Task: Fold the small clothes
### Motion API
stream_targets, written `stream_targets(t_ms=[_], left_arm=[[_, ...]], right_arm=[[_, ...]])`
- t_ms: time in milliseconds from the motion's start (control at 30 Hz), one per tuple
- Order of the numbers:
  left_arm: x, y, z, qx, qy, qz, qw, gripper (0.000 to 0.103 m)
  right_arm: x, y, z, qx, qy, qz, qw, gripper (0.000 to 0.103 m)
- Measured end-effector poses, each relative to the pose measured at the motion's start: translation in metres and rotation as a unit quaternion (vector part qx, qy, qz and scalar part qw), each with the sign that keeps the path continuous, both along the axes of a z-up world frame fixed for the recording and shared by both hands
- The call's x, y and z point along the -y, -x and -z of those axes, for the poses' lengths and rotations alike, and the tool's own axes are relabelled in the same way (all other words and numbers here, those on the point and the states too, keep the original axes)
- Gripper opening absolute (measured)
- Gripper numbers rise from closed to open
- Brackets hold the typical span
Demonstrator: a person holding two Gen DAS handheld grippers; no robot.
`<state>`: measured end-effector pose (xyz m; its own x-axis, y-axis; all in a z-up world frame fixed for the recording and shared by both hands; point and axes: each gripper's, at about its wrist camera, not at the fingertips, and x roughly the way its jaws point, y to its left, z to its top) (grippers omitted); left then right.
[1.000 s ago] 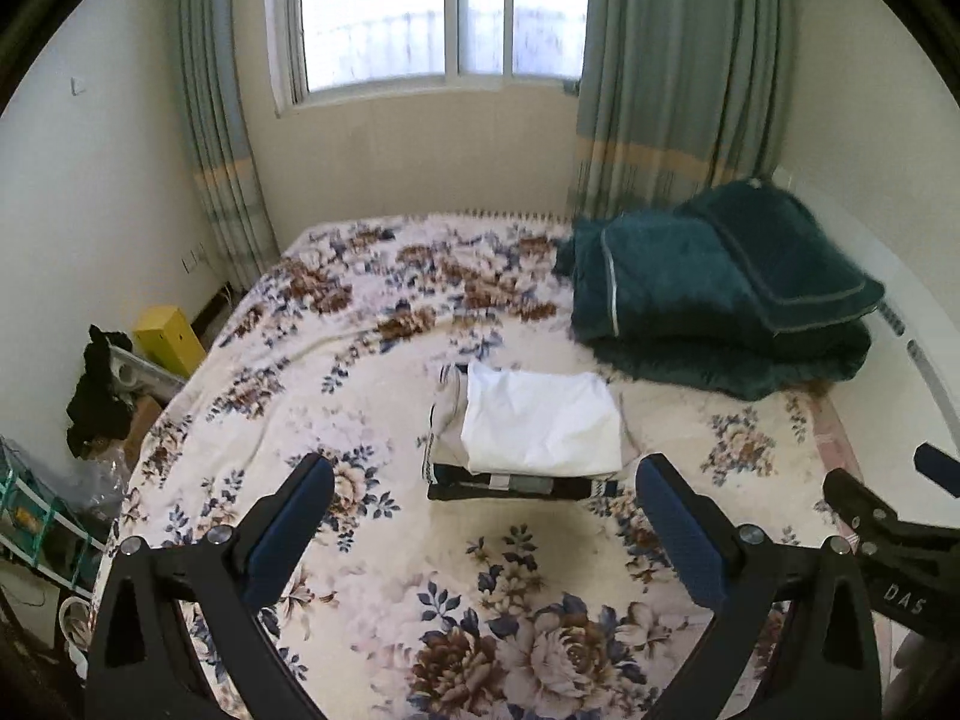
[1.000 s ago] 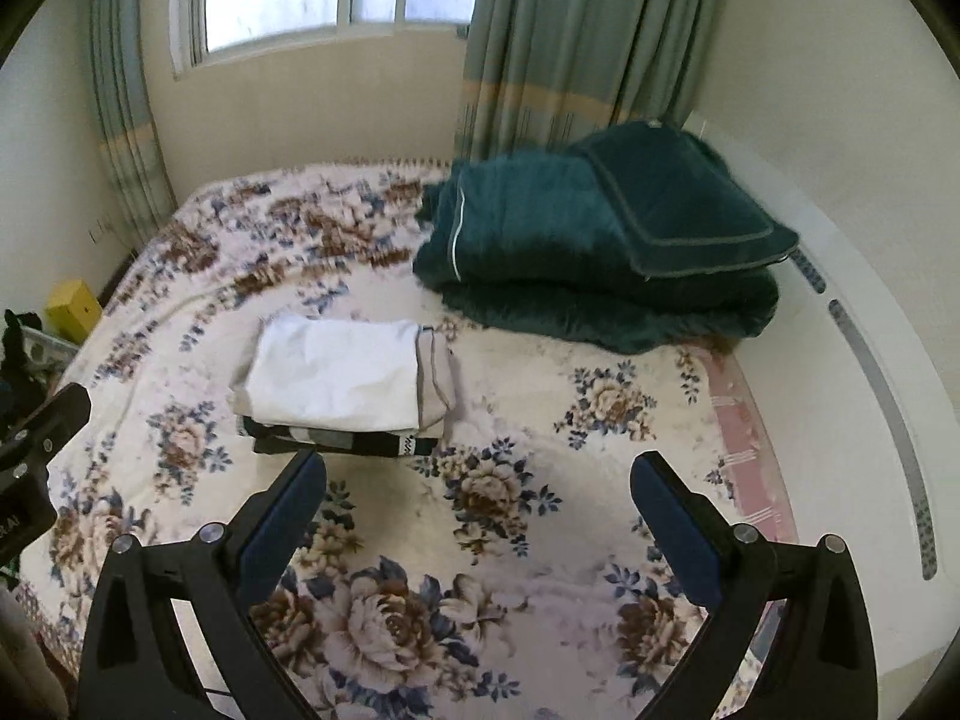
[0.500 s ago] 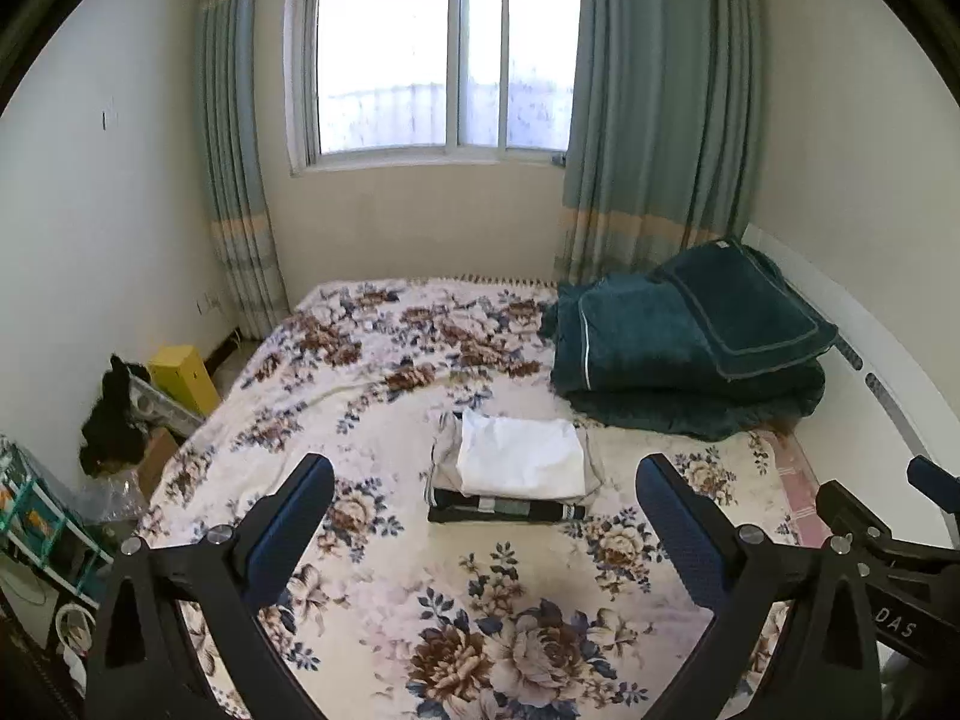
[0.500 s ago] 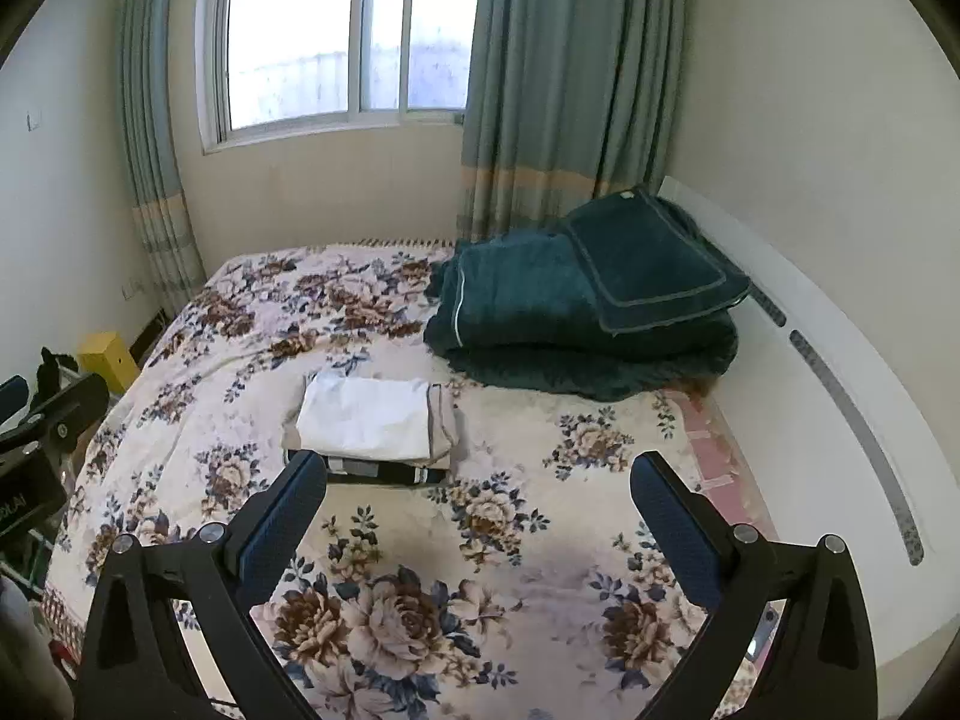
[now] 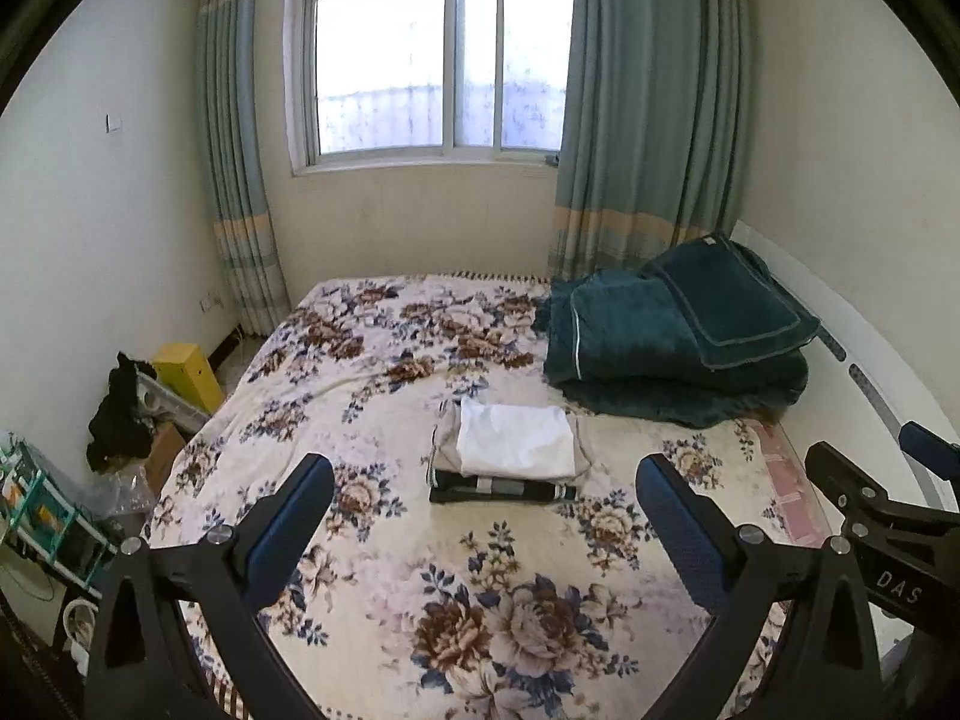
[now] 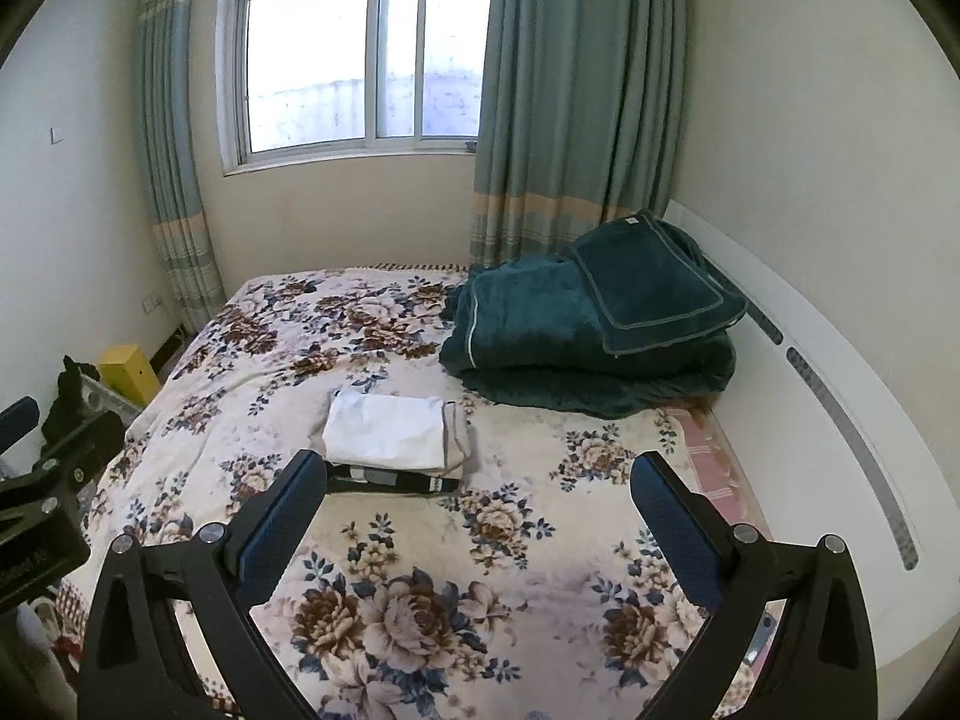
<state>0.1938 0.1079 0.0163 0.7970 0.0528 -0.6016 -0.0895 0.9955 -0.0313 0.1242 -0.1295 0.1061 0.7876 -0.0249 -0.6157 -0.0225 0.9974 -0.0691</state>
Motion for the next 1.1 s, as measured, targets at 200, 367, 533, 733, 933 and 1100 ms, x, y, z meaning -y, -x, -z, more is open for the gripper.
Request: stream_targets(t_ms=[200,367,533,733,933,1100], left_arm=[[-0.002,0.007,-0.004,-0.009,-0.002,-0.011,0.9999,0.103],[-0.001,0.011,-0.005,-0.017,0.003,-0.008,0.9998,0.103],[-0.002,0.011,-0.005,-0.016,0.004,-0.007,0.9998,0.103],[-0.003,0.013,-0.006,-0.015,0.002,-0.009,0.9999,0.103],[-0.006,0.014,-0.01,-0.013,0.006,-0.009,0.9999,0.103],[-0.007,0.013,-0.011,-0.013,0.004,-0.009,0.9999,0.103]], right_arm=[[0.001,0.005,-0.006,-0.011,0.003,-0.006,1.0,0.103],[0.0,0.003,-0.007,-0.019,0.003,-0.014,1.0,0.103],[0.0,0.007,-0.009,-0.017,0.0,-0.014,1.0,0.103],[0.002,0.012,-0.012,-0.015,-0.002,-0.016,1.0,0.103],[0.002,0.008,-0.016,-0.015,-0.003,-0.022,1.0,0.103],[0.001,0.008,-0.019,-0.014,-0.007,-0.026,1.0,0.103]])
